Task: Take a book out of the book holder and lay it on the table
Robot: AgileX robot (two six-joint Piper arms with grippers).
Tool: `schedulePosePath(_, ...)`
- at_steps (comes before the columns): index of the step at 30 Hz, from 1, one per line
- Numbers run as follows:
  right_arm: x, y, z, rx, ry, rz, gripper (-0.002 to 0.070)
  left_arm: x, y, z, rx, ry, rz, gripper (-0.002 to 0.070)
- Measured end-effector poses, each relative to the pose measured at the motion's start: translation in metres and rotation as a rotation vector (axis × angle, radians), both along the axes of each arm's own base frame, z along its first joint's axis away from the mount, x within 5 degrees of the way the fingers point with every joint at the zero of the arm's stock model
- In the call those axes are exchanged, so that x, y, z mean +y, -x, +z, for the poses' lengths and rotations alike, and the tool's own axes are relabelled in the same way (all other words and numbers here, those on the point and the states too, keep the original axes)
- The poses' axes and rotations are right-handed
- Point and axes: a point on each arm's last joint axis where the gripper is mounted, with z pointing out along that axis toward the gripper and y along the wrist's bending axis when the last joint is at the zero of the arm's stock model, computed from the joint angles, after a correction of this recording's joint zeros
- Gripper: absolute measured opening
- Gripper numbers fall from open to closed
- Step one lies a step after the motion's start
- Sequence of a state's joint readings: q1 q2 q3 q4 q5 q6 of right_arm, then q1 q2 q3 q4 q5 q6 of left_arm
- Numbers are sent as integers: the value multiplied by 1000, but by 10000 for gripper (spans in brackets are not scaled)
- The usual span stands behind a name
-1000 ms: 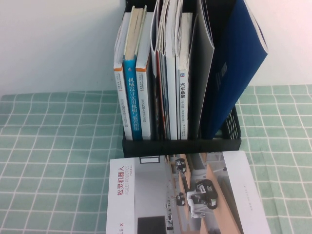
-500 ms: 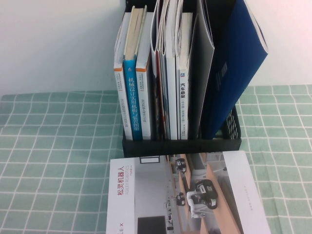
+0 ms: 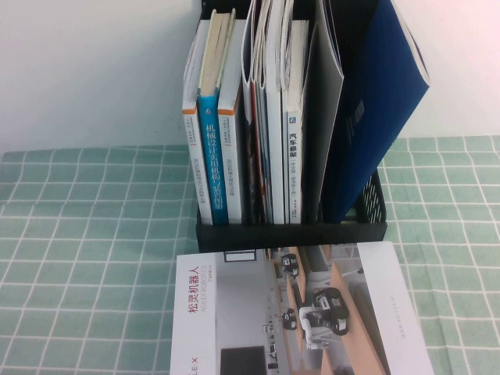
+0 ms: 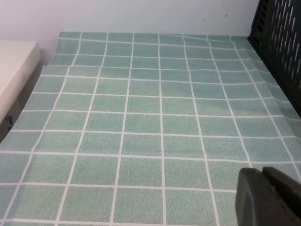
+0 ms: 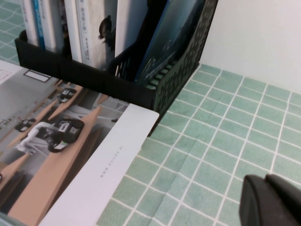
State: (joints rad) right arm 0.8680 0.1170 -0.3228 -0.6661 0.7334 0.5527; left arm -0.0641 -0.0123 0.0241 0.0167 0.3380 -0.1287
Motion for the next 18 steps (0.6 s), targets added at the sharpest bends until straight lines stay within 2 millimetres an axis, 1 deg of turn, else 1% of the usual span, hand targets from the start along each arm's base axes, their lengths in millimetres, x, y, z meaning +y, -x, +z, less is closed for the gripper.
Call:
schedulePosePath(10, 0, 0, 0, 0, 0, 0, -2, 0, 0, 0, 0, 0, 0, -3)
schedulePosePath(14, -2, 0, 1, -5, -31, -25, -2, 0, 0, 0, 0, 0, 0, -3)
schedulePosePath(18, 4, 1, 6, -51, -76, 41, -2, 0, 0, 0, 0, 0, 0, -3)
